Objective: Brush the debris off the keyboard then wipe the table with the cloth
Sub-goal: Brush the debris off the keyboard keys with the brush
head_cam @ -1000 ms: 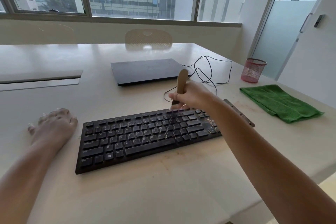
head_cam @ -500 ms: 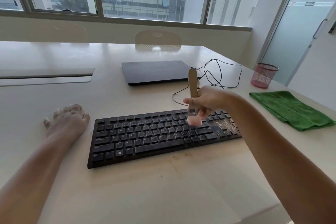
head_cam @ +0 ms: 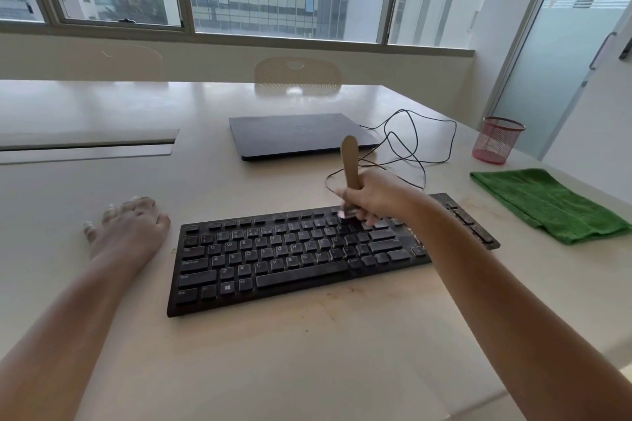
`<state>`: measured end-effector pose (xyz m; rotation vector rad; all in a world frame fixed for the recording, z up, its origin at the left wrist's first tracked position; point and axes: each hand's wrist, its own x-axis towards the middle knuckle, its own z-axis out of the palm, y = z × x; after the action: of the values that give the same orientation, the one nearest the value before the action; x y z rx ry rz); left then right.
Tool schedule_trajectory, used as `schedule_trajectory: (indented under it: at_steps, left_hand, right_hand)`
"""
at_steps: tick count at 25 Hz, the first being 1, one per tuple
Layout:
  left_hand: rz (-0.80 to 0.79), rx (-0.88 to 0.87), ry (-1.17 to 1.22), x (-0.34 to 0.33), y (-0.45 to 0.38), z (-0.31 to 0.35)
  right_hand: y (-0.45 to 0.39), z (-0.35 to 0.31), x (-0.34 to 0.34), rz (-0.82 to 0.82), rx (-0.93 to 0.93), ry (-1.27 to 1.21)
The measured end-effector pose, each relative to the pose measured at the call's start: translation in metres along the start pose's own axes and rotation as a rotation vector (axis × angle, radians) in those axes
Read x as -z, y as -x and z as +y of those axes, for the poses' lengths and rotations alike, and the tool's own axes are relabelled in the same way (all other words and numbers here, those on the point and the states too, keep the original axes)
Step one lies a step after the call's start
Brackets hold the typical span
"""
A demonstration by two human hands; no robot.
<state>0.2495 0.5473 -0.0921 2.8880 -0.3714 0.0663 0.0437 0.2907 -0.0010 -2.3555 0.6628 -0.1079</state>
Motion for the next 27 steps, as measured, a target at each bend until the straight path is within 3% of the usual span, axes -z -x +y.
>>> schedule_trajectory:
  at_steps: [2,5,7,9,11,13,15,19,20,22,24,25,27]
  left_hand:
    - [0.0,0.005,0.005,-0.001,0.0,0.0]
    - [0.001,-0.002,-0.003,-0.001,0.0,-0.003]
    - [0.002,-0.006,0.009,0.0,-0.001,-0.002]
    - [0.001,-0.002,0.016,-0.001,-0.001,-0.002]
    - [0.007,0.001,0.011,-0.002,-0.002,-0.003]
    - [0.006,-0.004,0.005,-0.001,-0.002,-0.004]
    - [0.002,-0.004,0.007,-0.001,-0.001,-0.003]
    - [0.007,-0.005,0.016,-0.002,0.0,-0.001]
    - [0.009,-0.006,0.015,-0.002,0.001,-0.002]
    - [0.013,-0.008,0.015,-0.001,0.0,-0.003]
    - [0.009,-0.009,0.021,-0.001,0.0,-0.002]
    - [0.007,-0.01,0.025,-0.001,0.0,-0.001]
    - [0.006,-0.013,0.03,-0.001,-0.001,0.002]
  right_hand:
    - [-0.001,-0.005,0.003,-0.022,-0.059,-0.003]
    - [-0.002,-0.013,-0.006,-0.091,0.028,-0.221]
    - [0.002,-0.009,-0.008,-0.107,0.023,-0.203]
    - [0.004,-0.004,-0.001,0.049,-0.069,-0.016]
    - [0.006,-0.01,-0.001,0.183,-0.063,-0.03]
    - [0.012,-0.023,-0.021,0.069,0.073,-0.228]
    - [0.017,-0.021,-0.034,-0.053,0.127,-0.189]
    - [0.01,0.004,0.011,0.241,-0.152,0.137]
    - [0.012,0.001,0.011,0.241,-0.128,0.13]
    - [0.018,-0.012,-0.007,0.025,0.058,-0.123]
    - [0.03,-0.014,-0.023,-0.172,0.068,-0.241]
    - [0.031,-0.008,-0.016,-0.146,0.024,-0.124]
    - [0.03,0.004,0.009,0.084,-0.1,0.222]
